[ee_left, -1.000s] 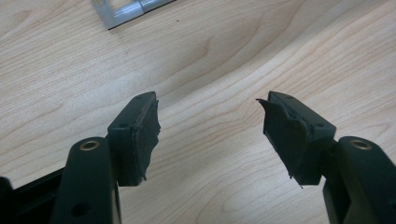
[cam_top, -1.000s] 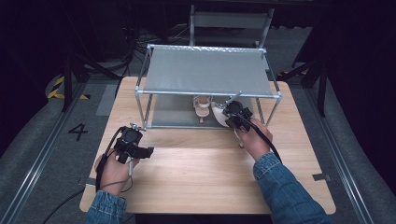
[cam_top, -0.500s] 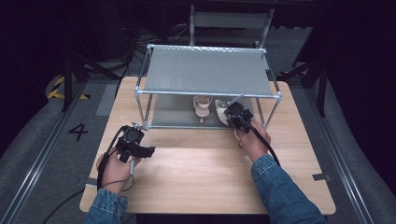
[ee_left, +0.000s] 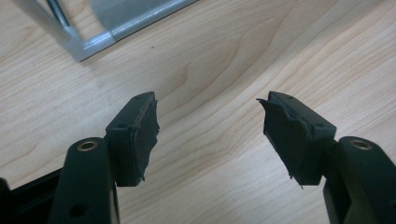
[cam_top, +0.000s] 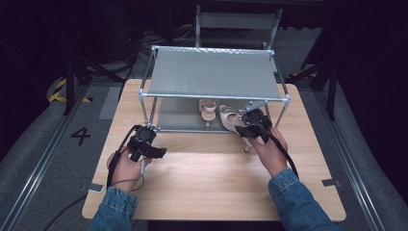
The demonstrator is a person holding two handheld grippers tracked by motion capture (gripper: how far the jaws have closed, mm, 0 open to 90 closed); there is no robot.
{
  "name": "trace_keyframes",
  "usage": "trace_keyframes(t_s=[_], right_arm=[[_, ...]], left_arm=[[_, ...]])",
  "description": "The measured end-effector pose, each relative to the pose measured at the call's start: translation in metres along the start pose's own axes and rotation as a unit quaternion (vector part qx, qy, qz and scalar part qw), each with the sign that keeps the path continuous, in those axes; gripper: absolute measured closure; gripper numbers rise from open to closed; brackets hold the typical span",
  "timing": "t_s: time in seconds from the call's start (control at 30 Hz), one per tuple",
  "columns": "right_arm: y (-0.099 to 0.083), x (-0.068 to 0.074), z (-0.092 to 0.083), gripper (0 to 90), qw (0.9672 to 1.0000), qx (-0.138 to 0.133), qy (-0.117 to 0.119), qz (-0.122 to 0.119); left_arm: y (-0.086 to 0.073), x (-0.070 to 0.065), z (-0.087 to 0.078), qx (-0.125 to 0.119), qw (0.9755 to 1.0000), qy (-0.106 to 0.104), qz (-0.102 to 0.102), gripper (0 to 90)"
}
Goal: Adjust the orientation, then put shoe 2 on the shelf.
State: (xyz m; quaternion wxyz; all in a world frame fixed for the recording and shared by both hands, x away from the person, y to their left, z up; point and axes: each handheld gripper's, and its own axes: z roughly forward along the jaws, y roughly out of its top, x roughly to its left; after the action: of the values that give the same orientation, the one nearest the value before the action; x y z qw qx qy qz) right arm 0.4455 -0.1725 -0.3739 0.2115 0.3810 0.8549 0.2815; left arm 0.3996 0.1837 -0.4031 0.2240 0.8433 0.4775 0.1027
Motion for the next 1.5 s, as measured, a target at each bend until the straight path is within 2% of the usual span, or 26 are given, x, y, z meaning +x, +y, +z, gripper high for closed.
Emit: trace_keyframes(t_s=[0.17, 0.23, 0.3, 0.37, 0.47, 0.53, 0.6, 0.77, 0.87, 1.1, 1.2, 1.3, 1.33, 1.43, 1.5], right_arm=[[-0.024, -0.004, -0.032, 55.5, 0.9994, -0.016, -0.002, 0.029], [-0.029, -0.005, -0.037, 55.1, 0.9993, -0.015, -0.001, 0.034], [-0.04, -0.007, -0.043, 53.0, 0.9988, -0.008, 0.006, 0.049], [-0.046, -0.01, -0.045, 49.1, 0.9979, 0.012, 0.021, 0.06], [-0.055, -0.014, -0.048, 46.7, 0.996, 0.02, 0.027, 0.082], [-0.063, -0.016, -0.045, 46.9, 0.9944, 0.024, 0.033, 0.098], [-0.071, -0.018, -0.035, 47.3, 0.9924, 0.046, 0.041, 0.107], [-0.08, -0.017, -0.019, 49.4, 0.99, 0.072, 0.051, 0.11], [-0.083, -0.014, -0.009, 51.6, 0.9906, 0.081, 0.046, 0.1], [-0.087, -0.015, 0.009, 55.4, 0.9924, 0.062, 0.045, 0.095], [-0.087, -0.015, 0.017, 61.0, 0.9934, 0.045, 0.049, 0.093], [-0.087, -0.016, 0.022, 66.1, 0.9926, 0.032, 0.055, 0.103], [-0.087, -0.016, 0.023, 67.8, 0.9915, 0.032, 0.061, 0.11], [-0.087, -0.016, 0.028, 72.4, 0.9891, 0.028, 0.074, 0.125], [-0.085, -0.014, 0.03, 77.8, 0.9889, 0.021, 0.078, 0.125]], left_arm=[[0.003, 0.005, -0.005, -0.003, 1.0, -0.002, -0.005, 35.2], [0.004, 0.006, -0.005, -0.007, 0.9999, -0.003, -0.012, 35.2], [0.005, 0.008, -0.005, 0.0, 0.9999, 0.0, -0.015, 34.9], [0.007, 0.009, -0.006, 0.002, 0.9999, 0.007, -0.013, 34.5], [0.008, 0.008, -0.007, 0.0, 0.9999, 0.007, -0.015, 34.3], [0.009, 0.009, -0.007, 0.0, 0.9999, 0.008, -0.009, 34.0], [0.009, 0.008, -0.006, 0.001, 0.9999, 0.009, -0.008, 33.9], [0.008, 0.009, -0.007, -0.002, 0.9999, 0.007, -0.012, 33.8], [0.006, 0.011, -0.008, -0.002, 0.9999, 0.009, -0.012, 33.7], [0.003, 0.011, -0.007, 0.001, 0.9998, 0.011, -0.015, 33.5], [0.001, 0.01, -0.007, 0.005, 0.9998, 0.015, -0.012, 33.5], [0.0, 0.011, -0.006, 0.005, 0.9998, 0.014, -0.011, 33.5], [-0.001, 0.01, -0.006, 0.007, 0.9997, 0.014, -0.016, 33.5], [-0.004, 0.011, -0.007, 0.005, 0.9997, 0.018, -0.014, 33.5], [-0.006, 0.011, -0.008, 0.007, 0.9997, 0.018, -0.014, 33.5]])
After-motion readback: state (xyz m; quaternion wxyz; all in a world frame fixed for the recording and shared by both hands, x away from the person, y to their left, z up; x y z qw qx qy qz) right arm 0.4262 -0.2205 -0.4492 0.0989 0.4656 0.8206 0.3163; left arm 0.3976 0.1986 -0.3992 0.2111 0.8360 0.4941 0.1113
